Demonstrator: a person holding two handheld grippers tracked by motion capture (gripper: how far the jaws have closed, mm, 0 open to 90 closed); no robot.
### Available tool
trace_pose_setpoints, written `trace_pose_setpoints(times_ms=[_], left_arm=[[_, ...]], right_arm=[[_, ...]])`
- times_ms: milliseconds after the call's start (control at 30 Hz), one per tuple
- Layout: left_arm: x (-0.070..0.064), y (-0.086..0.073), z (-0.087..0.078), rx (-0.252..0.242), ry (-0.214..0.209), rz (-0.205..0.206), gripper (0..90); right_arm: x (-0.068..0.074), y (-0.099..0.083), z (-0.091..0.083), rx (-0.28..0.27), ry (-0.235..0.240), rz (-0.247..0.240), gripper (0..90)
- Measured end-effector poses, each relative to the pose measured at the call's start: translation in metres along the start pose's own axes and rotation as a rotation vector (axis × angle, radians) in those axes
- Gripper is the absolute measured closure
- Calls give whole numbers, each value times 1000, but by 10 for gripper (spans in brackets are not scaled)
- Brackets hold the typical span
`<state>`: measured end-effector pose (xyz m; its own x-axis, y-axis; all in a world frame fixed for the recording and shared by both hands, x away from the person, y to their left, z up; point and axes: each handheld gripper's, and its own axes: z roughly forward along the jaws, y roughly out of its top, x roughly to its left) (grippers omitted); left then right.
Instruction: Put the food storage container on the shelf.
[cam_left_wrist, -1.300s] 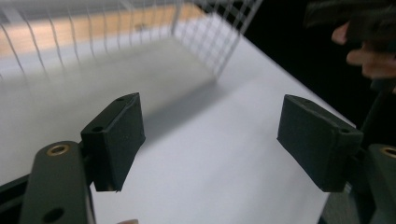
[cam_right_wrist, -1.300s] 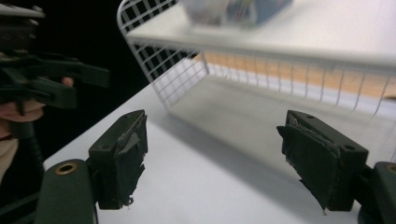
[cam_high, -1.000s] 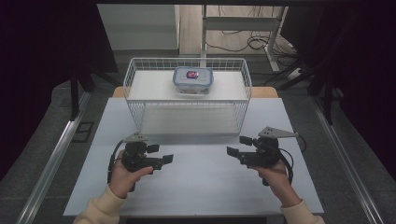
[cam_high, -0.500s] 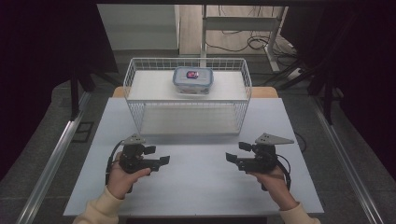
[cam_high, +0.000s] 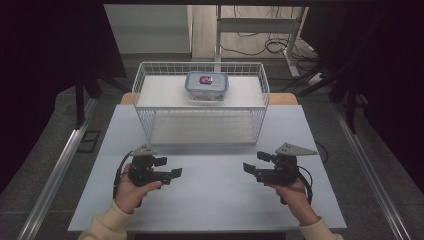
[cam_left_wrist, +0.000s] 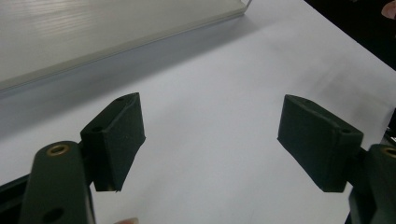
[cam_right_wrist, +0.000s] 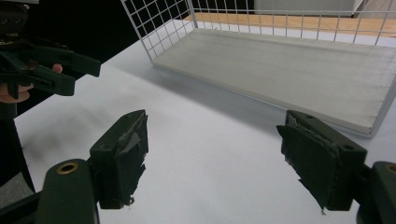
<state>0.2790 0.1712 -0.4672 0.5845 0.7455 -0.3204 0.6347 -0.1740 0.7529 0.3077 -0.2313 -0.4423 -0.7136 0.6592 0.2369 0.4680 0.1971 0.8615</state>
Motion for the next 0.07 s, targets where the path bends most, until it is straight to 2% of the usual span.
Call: trace_pose_setpoints(times_ms=[67], left_arm=[[0,0,-1,-2,-3,-6,224]], right_arm=[[0,0,0,1,2,3,228]])
